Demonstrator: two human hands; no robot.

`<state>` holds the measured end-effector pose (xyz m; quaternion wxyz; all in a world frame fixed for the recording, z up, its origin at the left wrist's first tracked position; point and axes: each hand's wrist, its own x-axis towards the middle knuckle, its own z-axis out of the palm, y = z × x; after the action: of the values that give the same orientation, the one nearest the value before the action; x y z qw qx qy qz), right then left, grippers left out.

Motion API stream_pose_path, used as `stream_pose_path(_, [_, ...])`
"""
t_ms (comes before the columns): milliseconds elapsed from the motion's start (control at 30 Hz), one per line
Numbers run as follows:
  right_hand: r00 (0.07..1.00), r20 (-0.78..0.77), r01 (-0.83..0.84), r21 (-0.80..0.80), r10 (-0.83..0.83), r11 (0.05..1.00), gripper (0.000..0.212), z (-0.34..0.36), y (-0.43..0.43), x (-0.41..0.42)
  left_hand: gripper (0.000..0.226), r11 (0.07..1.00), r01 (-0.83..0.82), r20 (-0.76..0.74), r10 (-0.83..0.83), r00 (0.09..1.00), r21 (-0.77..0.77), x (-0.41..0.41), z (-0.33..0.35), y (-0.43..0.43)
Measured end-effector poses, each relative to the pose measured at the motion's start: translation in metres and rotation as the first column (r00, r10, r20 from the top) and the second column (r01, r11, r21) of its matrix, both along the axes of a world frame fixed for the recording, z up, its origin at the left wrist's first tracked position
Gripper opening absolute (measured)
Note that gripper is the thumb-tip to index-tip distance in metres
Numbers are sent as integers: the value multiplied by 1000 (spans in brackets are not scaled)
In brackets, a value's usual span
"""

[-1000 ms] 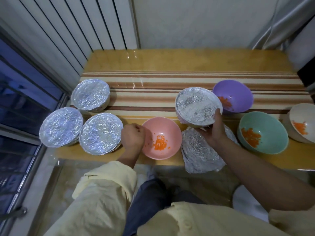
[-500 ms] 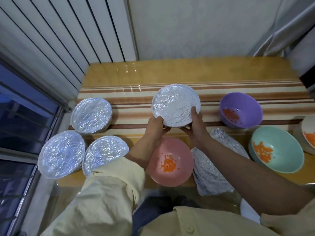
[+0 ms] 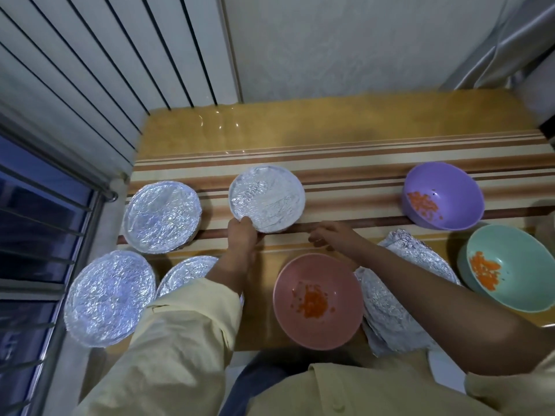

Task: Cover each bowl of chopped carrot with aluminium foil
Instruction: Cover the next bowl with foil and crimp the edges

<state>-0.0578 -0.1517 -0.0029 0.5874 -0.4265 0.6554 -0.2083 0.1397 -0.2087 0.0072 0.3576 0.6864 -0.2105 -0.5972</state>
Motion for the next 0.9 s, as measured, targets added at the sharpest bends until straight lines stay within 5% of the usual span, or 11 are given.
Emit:
stream_pose_path(100, [944,-104,-301,111,312,947,30,1,4,-6,39,999,-26,30,25,999,34,5,-5,-2])
stream_pose_path(200, [896,-114,-412,149,430,899,18,-1,10,-10,39,997,-39,5,38,999,60,7,-7,0])
stream_pose_path(433, [919,-185,-344,50,347,938,22,0,22,-9,35,996,69,153,-78,985,63,6,-7,16])
stream_pose_path(633, [978,-205,-53,-77,36,996,41,4,40,-14,32,936,352,500,-299,813,-13,-16,7,63])
stream_pose_path(800, [804,-594,-88,-151,-19,985,9,-6,69,-42,51,874,460,573,-461,677,160,-18,1,99])
stream_pose_path(900, [710,-692,-155,28,131,987,31,-12,90,-49,33,802,571,596,-548,587,175,-12,-1,116])
